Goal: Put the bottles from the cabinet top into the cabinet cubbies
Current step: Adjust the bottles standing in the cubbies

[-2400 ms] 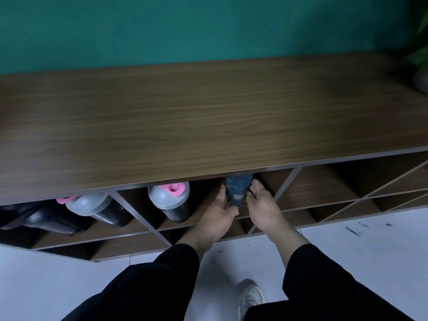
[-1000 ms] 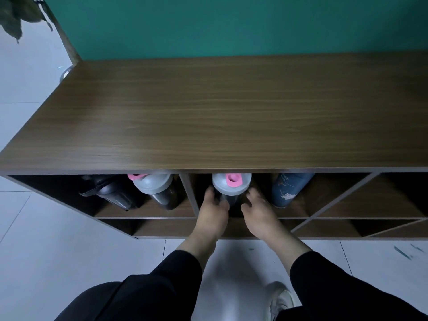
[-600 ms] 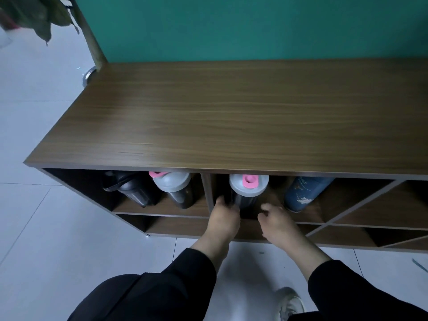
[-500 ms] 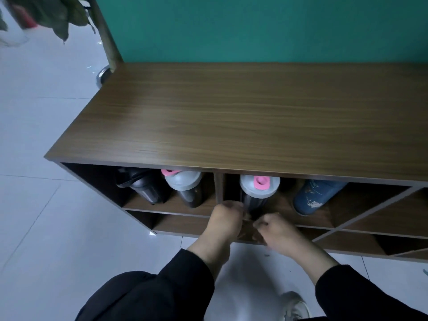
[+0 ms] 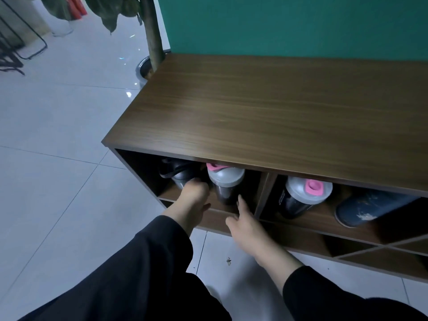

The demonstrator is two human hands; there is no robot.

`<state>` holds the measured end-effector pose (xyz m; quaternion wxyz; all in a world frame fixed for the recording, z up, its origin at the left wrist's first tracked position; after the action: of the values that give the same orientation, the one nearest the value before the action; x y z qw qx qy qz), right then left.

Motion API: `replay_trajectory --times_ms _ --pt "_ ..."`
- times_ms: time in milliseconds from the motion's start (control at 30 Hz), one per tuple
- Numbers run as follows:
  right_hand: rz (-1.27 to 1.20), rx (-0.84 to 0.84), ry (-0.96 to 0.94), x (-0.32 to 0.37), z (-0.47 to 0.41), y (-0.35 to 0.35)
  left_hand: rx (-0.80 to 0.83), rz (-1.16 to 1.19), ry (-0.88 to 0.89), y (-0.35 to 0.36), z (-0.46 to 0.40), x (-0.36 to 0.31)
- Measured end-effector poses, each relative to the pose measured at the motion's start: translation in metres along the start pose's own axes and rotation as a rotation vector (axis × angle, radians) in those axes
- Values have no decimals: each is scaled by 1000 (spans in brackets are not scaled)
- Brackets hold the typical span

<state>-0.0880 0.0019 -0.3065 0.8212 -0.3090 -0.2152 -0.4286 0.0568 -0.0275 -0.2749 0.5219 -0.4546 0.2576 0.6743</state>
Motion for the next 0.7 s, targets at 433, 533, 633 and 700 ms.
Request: replay_trajectory --times_ms 433,533,633,700 --pt "-171 -101 -52 13 -39 -12 160 -258 160 11 -5 -7" --pt "-188 -110 -61 13 -41 -13 177 -247 144 11 -5 -2" --pt "-252 -124 -44 9 -38 -8 220 -232 131 16 -5 -1" --pt "-272 -127 -48 8 -39 -5 243 -236 132 19 -4 -1"
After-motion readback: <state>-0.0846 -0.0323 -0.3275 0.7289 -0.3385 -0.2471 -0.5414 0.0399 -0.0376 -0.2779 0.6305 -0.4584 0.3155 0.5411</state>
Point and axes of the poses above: each hand's wrist, its own z-axis away from the middle knuckle, its own y-axis out of the palm, x = y × z, the point moved 8 cm from there along -z, towards the middle knuckle, and after that the axes turned 13 degrees about y, right-handed, at the moved point
